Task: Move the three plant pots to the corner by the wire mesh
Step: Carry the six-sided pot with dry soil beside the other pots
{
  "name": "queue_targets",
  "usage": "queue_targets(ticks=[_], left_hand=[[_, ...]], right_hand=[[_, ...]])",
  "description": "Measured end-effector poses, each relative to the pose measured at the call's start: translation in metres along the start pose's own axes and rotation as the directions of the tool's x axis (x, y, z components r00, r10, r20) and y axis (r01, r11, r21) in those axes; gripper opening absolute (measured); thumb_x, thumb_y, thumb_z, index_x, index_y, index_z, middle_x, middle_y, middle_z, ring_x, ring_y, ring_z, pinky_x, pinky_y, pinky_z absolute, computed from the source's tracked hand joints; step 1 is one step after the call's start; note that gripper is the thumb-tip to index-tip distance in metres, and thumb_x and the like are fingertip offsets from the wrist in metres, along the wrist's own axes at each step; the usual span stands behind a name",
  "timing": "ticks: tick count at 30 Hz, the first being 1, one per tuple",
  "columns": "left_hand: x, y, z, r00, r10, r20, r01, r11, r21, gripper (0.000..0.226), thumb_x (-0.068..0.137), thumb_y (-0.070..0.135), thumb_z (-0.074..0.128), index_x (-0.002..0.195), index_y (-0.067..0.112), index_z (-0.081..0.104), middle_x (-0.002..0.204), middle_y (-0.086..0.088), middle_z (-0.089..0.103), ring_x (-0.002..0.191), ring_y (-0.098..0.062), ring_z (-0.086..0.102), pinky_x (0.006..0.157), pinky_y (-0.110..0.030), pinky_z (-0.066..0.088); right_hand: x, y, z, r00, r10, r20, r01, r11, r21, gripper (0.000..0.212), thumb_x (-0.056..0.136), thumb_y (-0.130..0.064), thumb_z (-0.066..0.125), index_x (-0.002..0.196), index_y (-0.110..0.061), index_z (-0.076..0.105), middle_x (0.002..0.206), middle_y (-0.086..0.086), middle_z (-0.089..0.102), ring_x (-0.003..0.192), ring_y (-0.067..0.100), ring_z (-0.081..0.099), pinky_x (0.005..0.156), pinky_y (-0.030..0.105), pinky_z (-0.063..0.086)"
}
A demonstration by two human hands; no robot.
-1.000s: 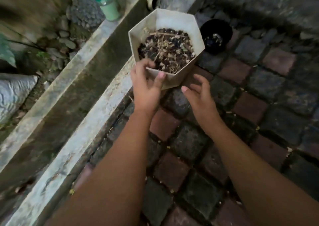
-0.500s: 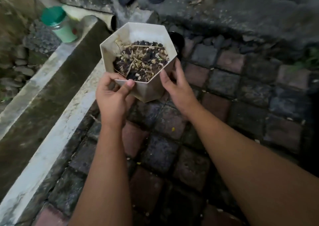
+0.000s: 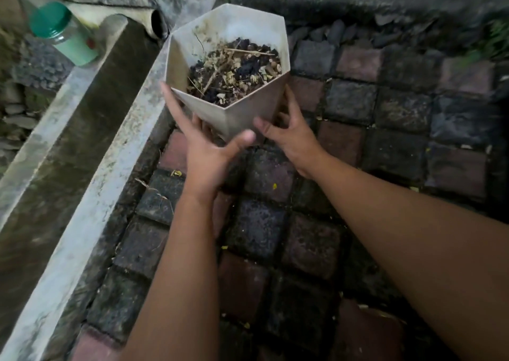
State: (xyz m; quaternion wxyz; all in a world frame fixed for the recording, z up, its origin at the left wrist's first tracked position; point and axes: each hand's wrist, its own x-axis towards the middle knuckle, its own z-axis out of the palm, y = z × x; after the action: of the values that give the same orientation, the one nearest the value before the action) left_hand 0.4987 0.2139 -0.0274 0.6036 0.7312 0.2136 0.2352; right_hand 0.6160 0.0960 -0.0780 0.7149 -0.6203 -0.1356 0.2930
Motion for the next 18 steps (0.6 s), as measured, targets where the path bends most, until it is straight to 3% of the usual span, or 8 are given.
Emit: queue_targets(ticks=[2, 4, 7, 9, 11, 14, 16, 18], left_hand=[[0.003, -0.010, 0.010, 0.998, 0.047, 0.041, -0.050, 0.995, 0.081, 0.163, 0.069, 0.009, 0.098, 0.158, 0.015, -0.039, 0.177, -0.026, -0.010, 0.168, -0.036, 0.015, 0.133, -0.059, 0.026], [0.008, -0.010, 0.013, 0.995, 0.097, 0.012, -0.098, 0.987, 0.130, 0.170, 0.065, 0.014, 0.102, 0.155, 0.006, -0.041, 0.174, -0.020, -0.027, 0.170, -0.024, 0.004, 0.137, -0.050, 0.020], [0.017, -0.003, 0.011, 0.975, 0.218, -0.036, -0.209, 0.965, 0.160, 0.162, 0.063, 0.013, 0.103, 0.160, -0.001, -0.025, 0.160, 0.023, -0.007, 0.150, 0.028, 0.016, 0.129, -0.012, 0.021], [0.020, -0.006, 0.006, 0.966, 0.249, -0.074, -0.235, 0.958, 0.162, 0.145, 0.063, 0.013, 0.103, 0.160, 0.000, -0.004, 0.156, 0.024, 0.015, 0.148, 0.017, 0.035, 0.130, -0.023, 0.032], [0.022, -0.009, -0.002, 0.970, 0.223, -0.100, -0.210, 0.969, 0.130, 0.125, 0.066, 0.017, 0.103, 0.152, 0.008, 0.012, 0.160, -0.005, 0.035, 0.145, -0.016, 0.052, 0.123, -0.049, 0.047], [0.024, -0.009, -0.010, 0.969, 0.220, -0.112, -0.206, 0.971, 0.123, 0.110, 0.067, 0.015, 0.102, 0.141, 0.015, 0.020, 0.157, -0.030, 0.035, 0.141, -0.039, 0.054, 0.113, -0.058, 0.053], [0.021, -0.005, -0.012, 0.969, 0.196, -0.147, -0.191, 0.980, 0.047, 0.108, 0.067, 0.006, 0.101, 0.139, 0.018, 0.022, 0.149, -0.027, 0.046, 0.136, -0.037, 0.060, 0.107, -0.065, 0.054], [0.016, -0.002, -0.011, 0.972, 0.180, -0.153, -0.182, 0.983, -0.001, 0.104, 0.068, 0.000, 0.098, 0.138, 0.018, 0.024, 0.137, -0.007, 0.054, 0.123, -0.016, 0.067, 0.101, -0.072, 0.055]], right_hand=[[0.004, 0.006, -0.001, 1.000, -0.012, -0.009, 0.012, 0.998, -0.063, 0.112, 0.085, -0.015, 0.087, 0.167, -0.029, 0.012, 0.161, 0.014, 0.049, 0.148, 0.025, 0.049, 0.119, 0.042, 0.047], [0.010, 0.006, -0.002, 1.000, -0.009, 0.011, 0.011, 0.994, -0.108, 0.119, 0.079, -0.021, 0.090, 0.167, -0.031, 0.011, 0.160, 0.013, 0.049, 0.147, 0.025, 0.050, 0.120, 0.043, 0.046], [0.016, 0.006, -0.005, 0.999, 0.010, 0.041, -0.005, 0.990, -0.141, 0.116, 0.083, -0.017, 0.088, 0.169, -0.027, 0.010, 0.160, 0.014, 0.049, 0.147, 0.025, 0.050, 0.117, 0.037, 0.049], [0.016, 0.006, -0.006, 0.999, 0.014, 0.042, -0.009, 0.994, -0.110, 0.110, 0.086, -0.009, 0.084, 0.169, -0.023, 0.013, 0.159, 0.014, 0.051, 0.146, 0.025, 0.051, 0.108, 0.026, 0.053], [0.013, 0.004, -0.007, 0.999, 0.008, 0.040, -0.005, 0.997, -0.072, 0.104, 0.088, -0.005, 0.082, 0.168, -0.021, 0.018, 0.154, 0.013, 0.055, 0.140, 0.021, 0.054, 0.097, 0.016, 0.055], [0.010, 0.001, -0.010, 0.996, -0.013, 0.087, 0.012, 1.000, 0.010, 0.095, 0.092, 0.002, 0.074, 0.168, -0.018, 0.020, 0.158, 0.014, 0.051, 0.146, 0.025, 0.051, 0.109, 0.030, 0.054], [0.006, -0.003, -0.001, 0.996, -0.011, 0.087, 0.004, 0.997, 0.078, 0.096, 0.092, 0.003, 0.073, 0.168, -0.020, 0.019, 0.162, 0.012, 0.048, 0.148, 0.028, 0.049, 0.115, 0.049, 0.050], [-0.002, -0.010, 0.011, 0.999, 0.000, 0.035, -0.005, 0.990, 0.140, 0.106, 0.083, -0.013, 0.083, 0.167, -0.026, 0.020, 0.162, 0.009, 0.048, 0.145, 0.027, 0.052, 0.113, 0.061, 0.050]])
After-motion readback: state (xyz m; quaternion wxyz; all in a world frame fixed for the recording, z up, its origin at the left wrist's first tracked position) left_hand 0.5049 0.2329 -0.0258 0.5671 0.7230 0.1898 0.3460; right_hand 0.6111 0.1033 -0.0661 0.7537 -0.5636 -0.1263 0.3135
